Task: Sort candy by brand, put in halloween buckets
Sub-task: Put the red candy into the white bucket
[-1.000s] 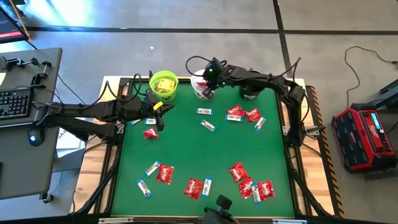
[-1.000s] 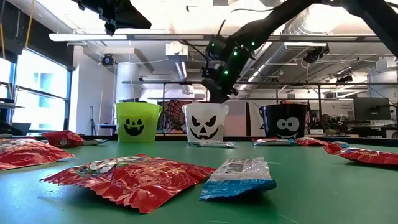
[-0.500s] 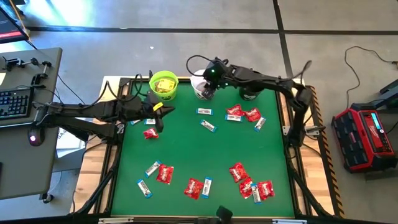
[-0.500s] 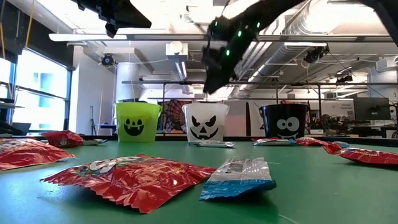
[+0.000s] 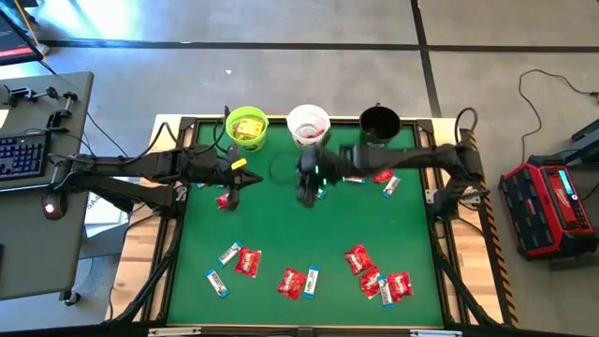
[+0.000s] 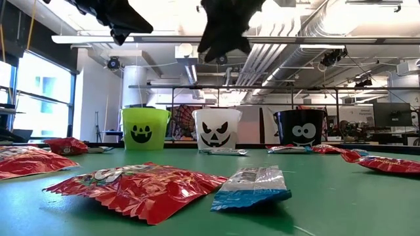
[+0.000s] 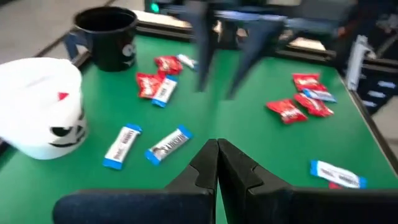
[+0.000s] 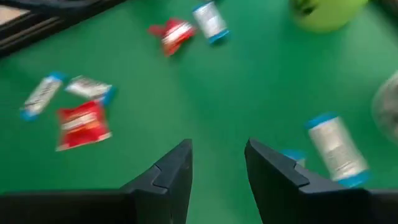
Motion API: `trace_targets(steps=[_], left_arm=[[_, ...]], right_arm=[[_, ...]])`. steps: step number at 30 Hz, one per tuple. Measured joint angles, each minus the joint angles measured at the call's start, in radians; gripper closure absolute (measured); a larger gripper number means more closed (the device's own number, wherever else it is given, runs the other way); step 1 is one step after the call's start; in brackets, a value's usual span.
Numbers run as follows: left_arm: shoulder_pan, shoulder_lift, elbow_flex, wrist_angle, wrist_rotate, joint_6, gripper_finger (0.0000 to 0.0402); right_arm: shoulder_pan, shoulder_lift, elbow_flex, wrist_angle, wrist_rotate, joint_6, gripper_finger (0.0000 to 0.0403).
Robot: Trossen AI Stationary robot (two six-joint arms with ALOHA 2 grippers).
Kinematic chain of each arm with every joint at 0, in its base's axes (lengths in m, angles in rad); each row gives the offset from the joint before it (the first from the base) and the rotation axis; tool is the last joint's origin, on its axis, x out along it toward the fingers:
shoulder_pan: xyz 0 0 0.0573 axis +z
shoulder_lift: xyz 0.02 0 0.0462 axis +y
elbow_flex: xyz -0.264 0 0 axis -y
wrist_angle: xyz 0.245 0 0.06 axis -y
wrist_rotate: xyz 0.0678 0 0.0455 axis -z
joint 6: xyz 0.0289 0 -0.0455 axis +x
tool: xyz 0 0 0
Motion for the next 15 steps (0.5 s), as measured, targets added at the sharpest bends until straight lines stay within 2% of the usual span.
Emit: trace_targets(steps=[6, 11, 15], left_arm=[[-0.001, 0.0, 0.0, -0.051, 0.01, 0.007, 0.0401], [-0.001, 0.0, 0.0, -0.063, 0.038, 0.041, 0.0402], [-0.001, 0.0, 0.0, -0.061, 0.05, 0.067, 0.0401]], right_arm=[[0.212, 0.0, 0.0, -0.17, 0.057, 0.383, 0.0268], [0.348, 0.007, 0.0, -0.333, 0.02, 0.692, 0.0264], [0.413, 0.016, 0.0, -0.428, 0.003, 0.877, 0.0246]])
